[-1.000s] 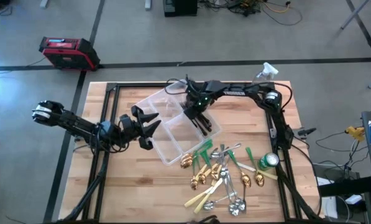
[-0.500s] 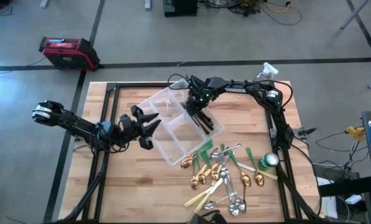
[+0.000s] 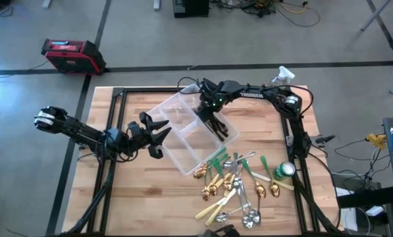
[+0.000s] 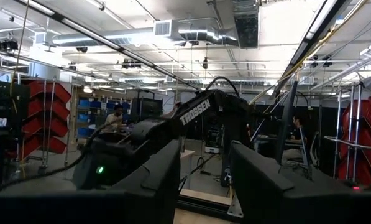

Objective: Sort silverware
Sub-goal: Put the black fork into the transparent silverware tray

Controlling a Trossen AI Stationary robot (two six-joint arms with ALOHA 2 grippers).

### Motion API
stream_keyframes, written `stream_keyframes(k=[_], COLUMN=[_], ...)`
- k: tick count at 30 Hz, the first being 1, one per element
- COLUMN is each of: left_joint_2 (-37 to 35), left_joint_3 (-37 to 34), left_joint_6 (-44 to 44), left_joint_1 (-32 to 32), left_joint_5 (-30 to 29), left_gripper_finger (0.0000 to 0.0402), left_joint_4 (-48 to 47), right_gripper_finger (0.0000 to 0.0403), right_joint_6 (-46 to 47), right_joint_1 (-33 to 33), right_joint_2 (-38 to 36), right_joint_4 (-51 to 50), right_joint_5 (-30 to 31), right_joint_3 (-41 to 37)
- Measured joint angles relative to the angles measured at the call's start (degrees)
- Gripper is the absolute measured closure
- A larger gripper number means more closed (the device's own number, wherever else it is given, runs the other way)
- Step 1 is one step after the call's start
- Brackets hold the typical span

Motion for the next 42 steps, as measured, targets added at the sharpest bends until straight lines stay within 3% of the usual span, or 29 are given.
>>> stream_keyframes(k=[6, 10, 15, 22, 29, 35, 42], left_joint_2=[-0.1, -0.1, -0.1, -0.1, -0.1, -0.1, -0.1], left_joint_3=[0.0, 0.0, 0.0, 0.0, 0.0, 0.0, 0.0], left_joint_6=[2.9, 3.9, 3.6, 3.5, 3.5, 1.7, -1.3], left_joint_1=[0.0, 0.0, 0.0, 0.0, 0.0, -0.1, -0.4], left_joint_5=[0.0, 0.0, 0.1, 0.1, 0.3, 2.0, 3.8], left_gripper_finger=[0.0282, 0.028, 0.0282, 0.028, 0.0282, 0.0283, 0.0282], left_joint_4=[-0.4, -4.0, -9.0, -10.0, -10.0, -9.9, -9.9], right_gripper_finger=[0.0265, 0.0272, 0.0274, 0.0261, 0.0259, 0.0271, 0.0263], right_joint_6=[-4.6, -8.6, -9.2, 3.6, 21.8, 20.5, 10.2], right_joint_1=[3.4, 9.1, 22.3, 46.6, 64.1, 73.7, 77.6], right_joint_2=[-8.2, -14.4, -22.2, -29.3, -29.4, -26.7, -18.7], right_joint_4=[-7.6, -16.9, -19.3, -9.1, -6.6, -6.3, -6.1], right_joint_5=[3.8, 5.2, 7.1, 10.7, 14.7, 13.3, 10.5], right_joint_3=[0.0, -0.3, -7.4, -22.7, -30.6, -30.9, -28.0])
